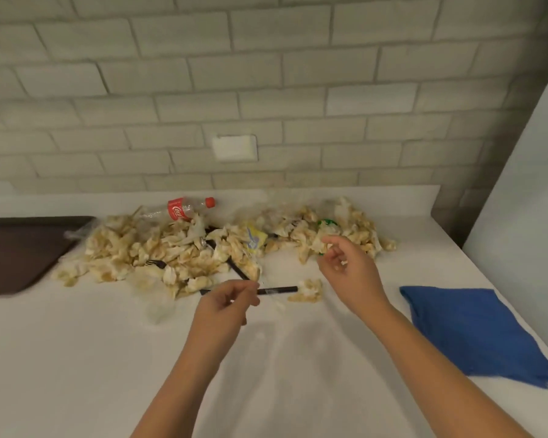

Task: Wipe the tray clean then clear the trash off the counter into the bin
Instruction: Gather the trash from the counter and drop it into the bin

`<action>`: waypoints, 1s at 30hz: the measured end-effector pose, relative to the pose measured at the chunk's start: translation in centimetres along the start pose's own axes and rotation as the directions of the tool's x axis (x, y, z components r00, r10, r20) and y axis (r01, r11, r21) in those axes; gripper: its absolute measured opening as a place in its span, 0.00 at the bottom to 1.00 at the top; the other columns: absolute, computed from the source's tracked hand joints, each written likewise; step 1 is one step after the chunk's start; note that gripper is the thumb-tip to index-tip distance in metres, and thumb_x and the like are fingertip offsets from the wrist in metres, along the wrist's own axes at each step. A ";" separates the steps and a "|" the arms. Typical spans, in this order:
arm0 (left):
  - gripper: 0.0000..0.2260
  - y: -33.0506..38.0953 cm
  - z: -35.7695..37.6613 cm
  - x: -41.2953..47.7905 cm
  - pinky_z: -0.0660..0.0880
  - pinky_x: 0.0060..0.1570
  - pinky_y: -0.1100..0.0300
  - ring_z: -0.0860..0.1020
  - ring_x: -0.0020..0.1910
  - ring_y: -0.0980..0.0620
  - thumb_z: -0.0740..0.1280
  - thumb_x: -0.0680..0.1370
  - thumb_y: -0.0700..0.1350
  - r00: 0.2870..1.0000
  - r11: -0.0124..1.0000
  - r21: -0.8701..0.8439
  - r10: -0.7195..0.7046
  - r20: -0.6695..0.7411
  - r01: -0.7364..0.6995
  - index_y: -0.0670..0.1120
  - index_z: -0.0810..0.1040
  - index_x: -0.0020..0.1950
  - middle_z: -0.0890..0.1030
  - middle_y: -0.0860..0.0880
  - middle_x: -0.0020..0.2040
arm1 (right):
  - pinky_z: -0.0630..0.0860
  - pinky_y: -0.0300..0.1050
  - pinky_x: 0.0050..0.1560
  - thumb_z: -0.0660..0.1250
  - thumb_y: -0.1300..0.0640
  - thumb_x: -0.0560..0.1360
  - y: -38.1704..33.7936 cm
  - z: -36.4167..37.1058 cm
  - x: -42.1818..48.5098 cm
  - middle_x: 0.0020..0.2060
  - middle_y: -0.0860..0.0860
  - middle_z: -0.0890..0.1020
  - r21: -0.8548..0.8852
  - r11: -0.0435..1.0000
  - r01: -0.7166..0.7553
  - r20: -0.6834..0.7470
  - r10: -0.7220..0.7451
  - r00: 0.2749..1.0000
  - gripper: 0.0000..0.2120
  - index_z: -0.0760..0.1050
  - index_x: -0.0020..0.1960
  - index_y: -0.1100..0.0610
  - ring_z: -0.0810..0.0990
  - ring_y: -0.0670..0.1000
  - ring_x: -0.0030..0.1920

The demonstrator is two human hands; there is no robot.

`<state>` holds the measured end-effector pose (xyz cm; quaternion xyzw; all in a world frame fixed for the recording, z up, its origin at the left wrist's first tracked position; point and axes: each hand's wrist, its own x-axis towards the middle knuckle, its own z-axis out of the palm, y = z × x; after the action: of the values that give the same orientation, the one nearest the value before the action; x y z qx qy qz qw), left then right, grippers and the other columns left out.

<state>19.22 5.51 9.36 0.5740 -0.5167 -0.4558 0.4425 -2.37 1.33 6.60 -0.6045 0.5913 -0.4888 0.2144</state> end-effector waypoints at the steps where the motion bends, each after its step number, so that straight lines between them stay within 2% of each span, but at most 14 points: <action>1: 0.06 0.3 -1.1 2.2 0.69 0.31 0.62 0.72 0.30 0.54 0.66 0.77 0.44 1.000 1.000 0.007 0.000 -0.006 0.000 0.49 0.82 0.45 0.83 0.51 0.38 | 0.72 0.36 0.42 0.68 0.55 0.74 0.0 1.2 2.3 0.42 0.44 0.77 -0.038 0.999 -0.024 -0.004 0.024 1.000 0.12 0.75 0.57 0.47 0.75 0.42 0.42; 4: 0.06 1.0 -4.1 8.7 0.69 0.30 0.63 0.72 0.31 0.53 0.65 0.77 0.43 1.000 0.999 0.050 -0.013 -0.008 0.014 0.47 0.82 0.45 0.82 0.50 0.41 | 0.70 0.35 0.39 0.65 0.56 0.76 1.0 4.0 8.6 0.44 0.47 0.79 -0.193 0.977 -0.085 -0.055 0.076 0.996 0.12 0.77 0.59 0.54 0.75 0.43 0.41; 7: 0.05 1.2 -7.0 14.5 0.71 0.30 0.64 0.74 0.33 0.52 0.65 0.77 0.44 1.000 0.991 0.132 0.008 -0.020 -0.005 0.48 0.81 0.47 0.82 0.46 0.43 | 0.70 0.40 0.42 0.61 0.61 0.77 3.3 5.3 14.3 0.50 0.53 0.82 -0.333 0.922 -0.195 -0.145 0.155 0.977 0.12 0.78 0.58 0.56 0.80 0.54 0.46; 9: 0.06 1.0 -8.9 18.6 0.72 0.33 0.62 0.76 0.35 0.52 0.65 0.78 0.46 0.998 0.979 0.203 0.043 -0.043 -0.034 0.48 0.81 0.49 0.82 0.46 0.46 | 0.71 0.42 0.41 0.59 0.61 0.77 5.3 5.6 17.5 0.52 0.55 0.82 -0.506 0.809 -0.298 -0.169 0.246 0.954 0.12 0.77 0.57 0.57 0.80 0.56 0.47; 11: 0.07 0.3 -10.9 23.4 0.71 0.35 0.62 0.76 0.38 0.52 0.64 0.78 0.46 0.992 0.937 0.343 0.101 -0.070 -0.071 0.48 0.80 0.53 0.81 0.47 0.48 | 0.73 0.44 0.43 0.58 0.57 0.78 7.0 5.8 19.4 0.53 0.56 0.79 -0.628 0.671 -0.394 -0.164 0.381 0.910 0.12 0.73 0.59 0.57 0.79 0.57 0.49; 13: 0.11 -0.5 -12.5 28.4 0.71 0.39 0.60 0.76 0.44 0.50 0.63 0.78 0.44 0.986 0.825 0.559 0.150 -0.067 -0.087 0.46 0.78 0.58 0.80 0.45 0.55 | 0.73 0.45 0.43 0.57 0.53 0.79 8.4 6.1 20.6 0.53 0.57 0.78 -0.681 0.593 -0.429 -0.143 0.467 0.872 0.13 0.71 0.60 0.59 0.79 0.57 0.50; 16: 0.17 -2.5 -14.6 35.6 0.73 0.53 0.52 0.73 0.56 0.42 0.62 0.76 0.39 0.991 0.514 0.856 0.132 -0.012 -0.058 0.43 0.73 0.64 0.73 0.41 0.61 | 0.73 0.44 0.36 0.54 0.50 0.77 10.2 7.0 22.0 0.42 0.53 0.80 -0.722 0.540 -0.432 -0.120 0.518 0.847 0.16 0.74 0.55 0.58 0.80 0.54 0.40; 18: 0.22 -3.7 -15.7 39.2 0.72 0.56 0.48 0.72 0.58 0.40 0.64 0.73 0.41 0.997 0.382 0.923 0.070 0.023 -0.048 0.44 0.68 0.67 0.71 0.41 0.59 | 0.74 0.44 0.36 0.52 0.48 0.75 11.3 7.4 23.0 0.37 0.52 0.80 -0.737 0.507 -0.448 -0.115 0.559 0.821 0.18 0.75 0.52 0.56 0.79 0.53 0.36; 20: 0.29 -4.6 -15.9 41.2 0.71 0.59 0.47 0.70 0.60 0.41 0.66 0.71 0.43 0.993 0.257 0.959 0.008 0.119 -0.117 0.46 0.63 0.70 0.70 0.43 0.61 | 0.77 0.49 0.44 0.54 0.40 0.72 11.7 7.8 23.5 0.40 0.51 0.81 -0.759 0.470 -0.452 -0.100 0.600 0.793 0.21 0.75 0.52 0.52 0.79 0.54 0.39; 22: 0.32 -5.0 -15.5 42.0 0.71 0.60 0.48 0.69 0.62 0.42 0.69 0.71 0.48 0.986 0.140 0.976 0.011 0.165 -0.165 0.47 0.60 0.72 0.69 0.44 0.63 | 0.77 0.52 0.52 0.57 0.37 0.71 11.1 8.0 23.4 0.44 0.51 0.81 -0.747 0.469 -0.472 -0.097 0.625 0.774 0.23 0.76 0.54 0.53 0.79 0.55 0.43; 25: 0.34 -5.4 -15.2 42.3 0.72 0.57 0.51 0.70 0.60 0.43 0.71 0.70 0.57 0.979 -0.026 0.987 0.123 0.161 -0.159 0.45 0.63 0.69 0.70 0.43 0.60 | 0.75 0.54 0.57 0.64 0.35 0.69 9.7 7.6 22.9 0.45 0.51 0.80 -0.659 0.523 -0.541 -0.107 0.646 0.756 0.29 0.75 0.58 0.57 0.79 0.56 0.49; 28: 0.32 -5.8 -15.6 42.1 0.71 0.56 0.51 0.71 0.58 0.43 0.71 0.68 0.59 0.973 -0.058 0.991 0.190 0.130 -0.121 0.44 0.67 0.65 0.71 0.43 0.58 | 0.70 0.55 0.63 0.70 0.38 0.67 8.0 6.9 21.8 0.61 0.54 0.75 -0.430 0.648 -0.628 -0.137 0.641 0.755 0.39 0.63 0.70 0.55 0.73 0.58 0.62; 30: 0.31 -5.5 -16.0 41.7 0.71 0.56 0.50 0.72 0.57 0.44 0.71 0.67 0.59 0.968 -0.060 0.990 0.207 0.138 -0.128 0.44 0.67 0.62 0.73 0.44 0.56 | 0.73 0.53 0.60 0.72 0.44 0.67 6.8 6.4 20.9 0.61 0.53 0.74 -0.196 0.740 -0.644 -0.168 0.621 0.765 0.38 0.60 0.71 0.53 0.75 0.56 0.59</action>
<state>38.01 -35.00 4.34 0.6600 -0.7392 0.1288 -0.0388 -4.13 -21.41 5.19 -0.3663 0.8254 -0.3382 0.2651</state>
